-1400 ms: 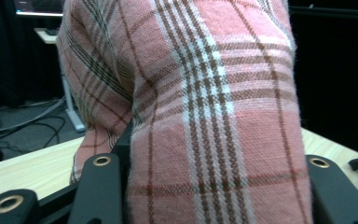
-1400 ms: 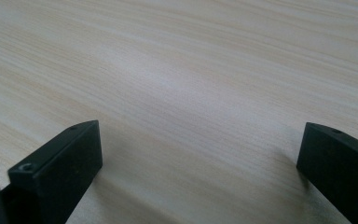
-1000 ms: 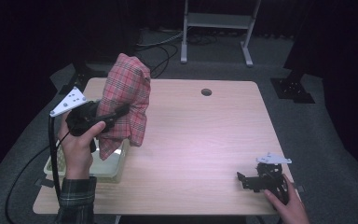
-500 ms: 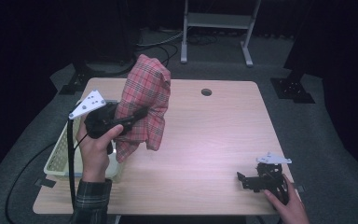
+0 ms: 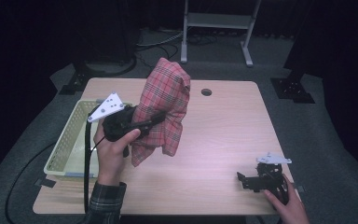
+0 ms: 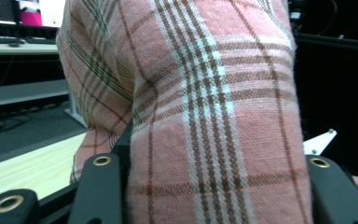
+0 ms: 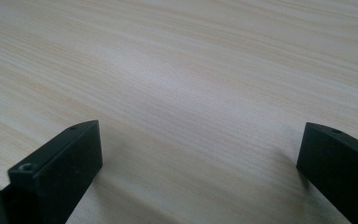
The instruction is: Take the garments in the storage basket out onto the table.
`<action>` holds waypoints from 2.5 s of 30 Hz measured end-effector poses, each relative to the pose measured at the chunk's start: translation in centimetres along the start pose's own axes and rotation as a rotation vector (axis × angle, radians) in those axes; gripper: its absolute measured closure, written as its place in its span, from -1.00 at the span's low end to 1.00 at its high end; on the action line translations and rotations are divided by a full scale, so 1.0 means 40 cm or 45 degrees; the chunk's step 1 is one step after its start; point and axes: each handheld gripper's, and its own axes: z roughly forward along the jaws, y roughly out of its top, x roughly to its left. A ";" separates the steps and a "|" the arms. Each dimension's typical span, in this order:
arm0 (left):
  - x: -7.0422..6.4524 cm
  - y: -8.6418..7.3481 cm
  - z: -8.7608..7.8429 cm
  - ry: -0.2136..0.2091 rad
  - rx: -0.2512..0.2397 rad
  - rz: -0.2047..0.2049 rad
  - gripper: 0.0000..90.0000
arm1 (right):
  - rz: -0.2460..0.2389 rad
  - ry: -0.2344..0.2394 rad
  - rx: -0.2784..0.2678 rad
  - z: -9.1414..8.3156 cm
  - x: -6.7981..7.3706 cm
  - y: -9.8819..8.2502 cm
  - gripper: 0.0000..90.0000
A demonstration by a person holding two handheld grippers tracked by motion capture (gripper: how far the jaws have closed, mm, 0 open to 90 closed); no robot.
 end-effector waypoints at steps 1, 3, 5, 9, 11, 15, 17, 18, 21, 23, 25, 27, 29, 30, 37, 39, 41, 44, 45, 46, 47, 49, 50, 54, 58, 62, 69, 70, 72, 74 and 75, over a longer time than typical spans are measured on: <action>-0.003 -0.002 0.006 -0.007 -0.001 -0.001 0.06 | 0.000 0.000 0.000 0.000 0.000 0.000 -1.00; -0.009 -0.007 0.018 -0.019 -0.001 -0.006 0.06 | 0.000 0.000 0.000 0.000 0.000 0.000 -1.00; -0.015 -0.011 0.029 -0.031 0.004 -0.008 0.06 | 0.000 0.000 0.000 0.000 0.000 0.000 -1.00; -0.023 -0.019 0.049 -0.042 0.001 -0.010 0.06 | 0.000 0.000 0.000 0.000 0.000 0.000 -1.00; -0.026 -0.024 0.058 -0.050 0.004 -0.015 0.06 | 0.000 0.000 0.000 0.000 0.000 0.000 -1.00; -0.033 -0.038 0.077 -0.053 0.001 -0.013 0.06 | -0.001 0.000 0.001 0.000 0.000 0.000 -1.00; -0.036 -0.048 0.088 -0.058 0.000 -0.017 0.06 | 0.000 0.000 0.001 0.000 0.000 0.000 -1.00; -0.036 -0.054 0.094 -0.063 0.001 -0.016 0.06 | 0.000 0.000 0.000 0.000 0.000 0.000 -1.00; -0.039 -0.073 0.112 -0.072 0.005 -0.014 0.06 | 0.000 0.000 0.000 0.000 0.000 0.000 -1.00; -0.042 -0.086 0.124 -0.080 0.008 -0.022 0.06 | -0.001 0.000 0.000 0.000 0.000 0.000 -1.00; -0.045 -0.099 0.137 -0.086 0.021 -0.015 0.06 | -0.001 0.000 0.000 0.000 0.000 0.000 -1.00; -0.048 -0.110 0.149 -0.087 0.030 -0.006 0.06 | -0.001 0.000 0.000 0.000 0.000 0.000 -1.00; -0.048 -0.120 0.158 -0.095 0.042 -0.010 0.06 | -0.001 0.000 0.000 0.000 0.000 0.000 -1.00; -0.049 -0.124 0.161 -0.096 0.044 -0.013 0.06 | -0.001 0.000 0.000 0.000 0.000 0.000 -1.00; -0.051 -0.156 0.187 -0.097 0.103 0.001 0.05 | 0.000 0.000 0.000 0.000 0.000 0.000 -1.00; -0.048 -0.168 0.196 -0.097 0.123 -0.011 0.05 | 0.000 0.000 -0.001 0.000 0.000 0.000 -1.00; -0.047 -0.177 0.202 -0.095 0.142 -0.007 0.05 | 0.000 0.000 -0.001 0.000 0.000 0.000 -1.00; -0.047 -0.190 0.213 -0.097 0.169 -0.013 0.05 | -0.001 0.000 -0.001 0.000 0.000 0.000 -1.00; -0.047 -0.195 0.218 -0.101 0.180 -0.017 0.05 | -0.002 0.000 -0.001 0.000 0.000 0.000 -1.00; -0.047 -0.198 0.221 -0.099 0.190 -0.013 0.05 | -0.001 0.000 -0.001 0.000 0.000 0.000 -1.00; -0.047 -0.200 0.224 -0.098 0.197 -0.009 0.05 | -0.001 0.000 0.000 0.000 0.000 0.000 -1.00; -0.047 -0.205 0.230 -0.099 0.216 -0.008 0.05 | 0.000 0.000 0.000 0.000 0.000 0.000 -1.00; -0.047 -0.208 0.233 -0.098 0.221 -0.012 0.05 | 0.000 0.000 0.000 0.000 0.000 0.000 -1.00; -0.046 -0.217 0.242 -0.094 0.252 -0.009 0.05 | 0.000 0.000 0.000 0.000 0.000 0.000 -1.00; -0.045 -0.226 0.251 -0.091 0.293 -0.010 0.05 | 0.002 0.001 -0.001 0.000 0.000 0.000 -1.00; -0.044 -0.237 0.265 -0.085 0.347 -0.014 0.05 | -0.002 0.000 -0.001 0.000 0.000 0.000 -1.00; -0.043 -0.259 0.290 -0.077 0.455 -0.024 0.04 | 0.001 0.001 0.000 0.000 0.000 0.000 -1.00; -0.043 -0.261 0.293 -0.077 0.464 -0.027 0.04 | 0.001 0.001 0.000 0.000 0.000 0.000 -1.00; -0.044 -0.264 0.299 -0.074 0.482 -0.032 0.04 | 0.001 0.001 0.000 0.000 0.000 0.000 -1.00; -0.044 -0.267 0.305 -0.063 0.505 -0.036 0.04 | -0.001 0.000 -0.001 0.000 0.000 0.000 -1.00; -0.043 -0.268 0.308 -0.060 0.519 -0.033 0.04 | 0.001 0.001 0.000 0.000 0.000 0.000 -1.00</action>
